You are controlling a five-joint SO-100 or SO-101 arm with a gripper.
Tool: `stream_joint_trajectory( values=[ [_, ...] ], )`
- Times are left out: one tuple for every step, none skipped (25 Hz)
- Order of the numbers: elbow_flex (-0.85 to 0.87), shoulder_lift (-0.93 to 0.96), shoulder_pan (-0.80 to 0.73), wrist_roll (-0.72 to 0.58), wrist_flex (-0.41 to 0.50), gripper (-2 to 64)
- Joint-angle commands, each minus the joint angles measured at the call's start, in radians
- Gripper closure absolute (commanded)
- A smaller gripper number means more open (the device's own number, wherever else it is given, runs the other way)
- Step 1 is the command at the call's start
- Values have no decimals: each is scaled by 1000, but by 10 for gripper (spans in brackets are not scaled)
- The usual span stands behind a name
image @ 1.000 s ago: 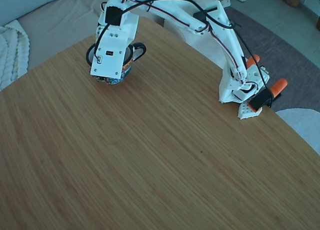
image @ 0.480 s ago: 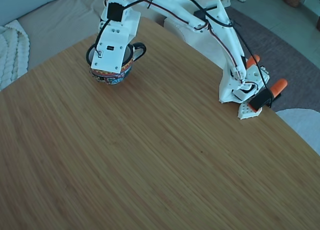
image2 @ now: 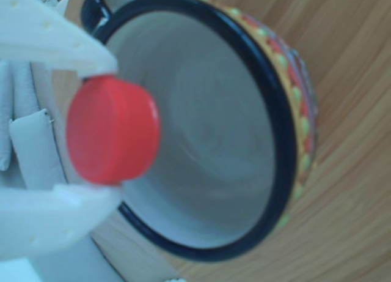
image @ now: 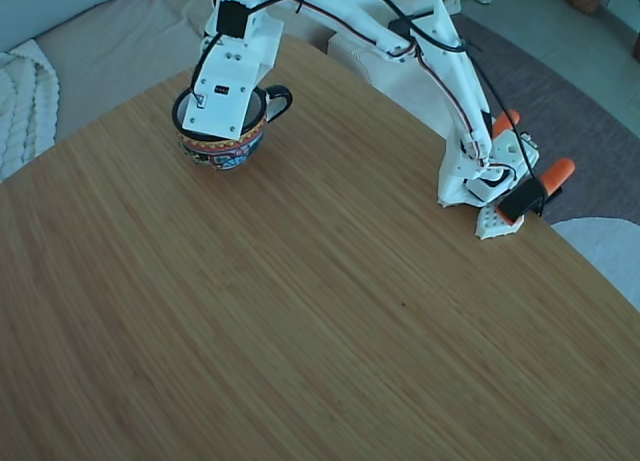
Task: Grasp a red cap and put it in the cup.
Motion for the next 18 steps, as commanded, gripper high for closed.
stream_joint_trajectory(
  values=[
    [-46, 23, 3, 5, 3, 347],
    [-46, 23, 3, 5, 5, 302],
    [-46, 23, 3, 5, 6, 274],
    [-46, 23, 2, 0, 6, 260],
    [-46, 23, 0, -3, 6, 256],
    [-46, 23, -3, -5, 8, 252],
    [-46, 23, -3, -5, 8, 252],
    [-46, 23, -3, -5, 6, 252],
    [-46, 23, -3, -3, 2, 252],
    [-46, 23, -3, -2, 0, 252],
    [-46, 23, -3, -3, -2, 251],
    [-49, 25, -3, -5, -2, 251],
    [-51, 25, -3, -5, -2, 251],
    [-54, 25, -3, -6, -2, 251],
    [-57, 25, -3, -6, -2, 251],
    [-58, 25, -3, -6, -2, 251],
    [-60, 26, -3, -6, -2, 251],
    [-60, 31, -3, -6, 0, 251]
  ],
)
